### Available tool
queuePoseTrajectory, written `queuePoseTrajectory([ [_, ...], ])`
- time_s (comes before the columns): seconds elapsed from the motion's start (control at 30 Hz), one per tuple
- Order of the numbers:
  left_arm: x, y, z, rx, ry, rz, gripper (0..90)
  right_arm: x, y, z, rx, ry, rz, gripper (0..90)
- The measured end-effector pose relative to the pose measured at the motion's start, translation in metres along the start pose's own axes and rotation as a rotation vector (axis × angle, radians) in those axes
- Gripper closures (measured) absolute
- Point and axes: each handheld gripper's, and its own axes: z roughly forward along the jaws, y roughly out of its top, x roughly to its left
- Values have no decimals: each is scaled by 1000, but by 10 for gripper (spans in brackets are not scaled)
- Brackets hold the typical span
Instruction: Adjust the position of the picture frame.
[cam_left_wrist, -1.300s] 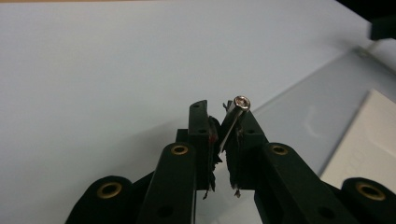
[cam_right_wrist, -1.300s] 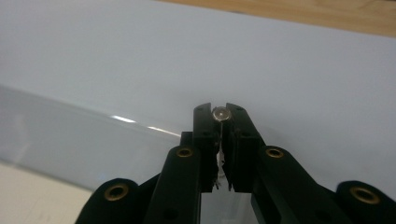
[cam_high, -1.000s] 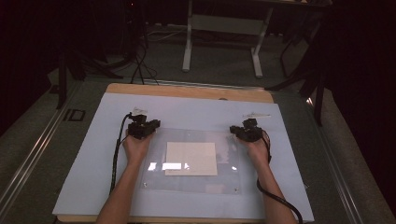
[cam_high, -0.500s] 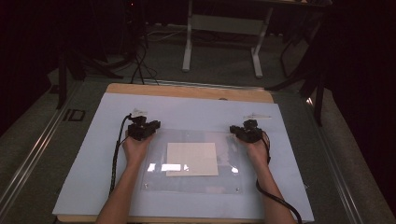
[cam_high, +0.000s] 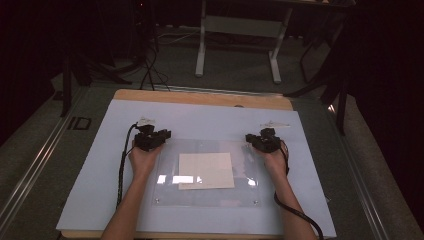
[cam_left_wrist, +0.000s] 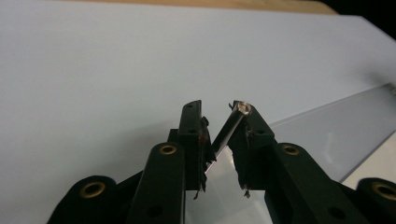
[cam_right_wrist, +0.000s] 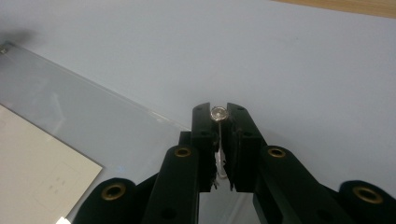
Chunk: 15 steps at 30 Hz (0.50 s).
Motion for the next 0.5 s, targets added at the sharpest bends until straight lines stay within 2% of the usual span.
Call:
queuePoseTrajectory([
  [0.17,0,1,-3,-3,-2,17,708,0,0,0,-2,-3,-1,827],
  [0.23,1,-1,-4,4,-16,12,674,-1,-2,-1,-12,8,2,819],
  [0.33,1,-2,-5,-7,-15,11,639,-2,-4,-2,-18,16,9,804],
  [0.4,3,-3,-8,-35,-27,-1,623,-2,-5,-5,-20,14,-2,789],
  [0.47,3,-3,-9,-41,-31,-2,617,-3,-6,-6,-23,13,-10,786],
  [0.5,2,-3,-11,-43,-27,18,613,-3,-7,-10,-30,9,-21,780],
])
